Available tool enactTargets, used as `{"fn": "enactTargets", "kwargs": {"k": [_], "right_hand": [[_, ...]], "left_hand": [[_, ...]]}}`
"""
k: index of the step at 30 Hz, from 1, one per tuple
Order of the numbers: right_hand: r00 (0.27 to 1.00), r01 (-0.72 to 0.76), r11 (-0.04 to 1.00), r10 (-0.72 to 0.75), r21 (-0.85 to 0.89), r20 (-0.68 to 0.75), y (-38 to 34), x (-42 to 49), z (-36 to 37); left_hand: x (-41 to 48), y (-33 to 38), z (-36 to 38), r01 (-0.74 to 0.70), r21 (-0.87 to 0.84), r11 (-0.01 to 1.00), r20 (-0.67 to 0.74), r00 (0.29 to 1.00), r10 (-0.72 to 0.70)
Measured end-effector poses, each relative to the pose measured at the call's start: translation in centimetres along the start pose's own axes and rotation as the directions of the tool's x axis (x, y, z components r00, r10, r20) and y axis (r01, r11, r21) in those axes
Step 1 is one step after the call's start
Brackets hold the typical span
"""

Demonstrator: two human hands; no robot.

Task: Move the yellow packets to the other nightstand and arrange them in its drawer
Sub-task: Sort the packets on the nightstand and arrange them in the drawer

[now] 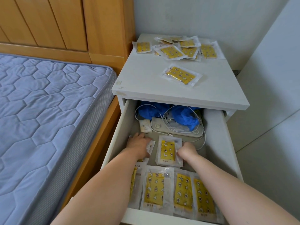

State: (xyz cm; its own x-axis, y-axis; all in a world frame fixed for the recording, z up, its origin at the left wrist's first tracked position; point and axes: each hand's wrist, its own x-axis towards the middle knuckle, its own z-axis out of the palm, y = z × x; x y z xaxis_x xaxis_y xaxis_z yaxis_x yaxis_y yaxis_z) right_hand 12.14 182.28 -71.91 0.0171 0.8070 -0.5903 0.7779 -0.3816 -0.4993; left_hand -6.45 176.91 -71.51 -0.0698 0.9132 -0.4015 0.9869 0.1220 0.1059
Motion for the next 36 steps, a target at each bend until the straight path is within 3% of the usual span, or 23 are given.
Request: {"fn": "enactTargets", "kwargs": {"k": [4,8,12,17,22,28,36], "right_hand": [[0.991,0.126,0.985,-0.12,-0.119,0.056,-0.2,-0.4,0.6],[0.968,0.242,0.955,-0.224,-0.173,0.115,-0.2,-1.0,1.1],[0.942,0.327,0.889,-0.279,-0.319,0.187,-0.4,-1.5,0.9],[0.947,0.321,0.828,-0.276,-0.46,0.164,-0.7,-1.8,0.1],[0.937,0.336,0.849,-0.347,-0.409,0.049,-1.1,-2.5,-1.9],[0.858,0.455,0.822,-0.508,-0.343,-0.079,-3.0,-5.2,-5.7],[0.695,0.604,0.723,-0.684,-0.335,-0.222,-6.2,-9.2,-11.9]], "left_hand": [[0.2,-0.1,-0.3,0.059,0.044,0.997,-0.001,0.998,-0.059],[0.3,-0.2,-0.5,0.082,-0.027,0.996,-0.056,0.995,-0.083],[0.3,0.1,-0.6,-0.012,-0.131,0.991,-0.058,0.998,0.004],[0.1,0.6,-0.3,-0.066,-0.018,0.998,0.037,0.997,0.066],[-0.9,1.3,-1.9,-0.094,0.008,0.996,-0.087,0.992,0.094],[-3.0,3.6,-6.2,-0.142,-0.041,0.989,-0.209,0.969,0.131],[-5.3,5.6,-14.5,-0.257,-0.137,0.957,-0.546,0.825,0.143]]}}
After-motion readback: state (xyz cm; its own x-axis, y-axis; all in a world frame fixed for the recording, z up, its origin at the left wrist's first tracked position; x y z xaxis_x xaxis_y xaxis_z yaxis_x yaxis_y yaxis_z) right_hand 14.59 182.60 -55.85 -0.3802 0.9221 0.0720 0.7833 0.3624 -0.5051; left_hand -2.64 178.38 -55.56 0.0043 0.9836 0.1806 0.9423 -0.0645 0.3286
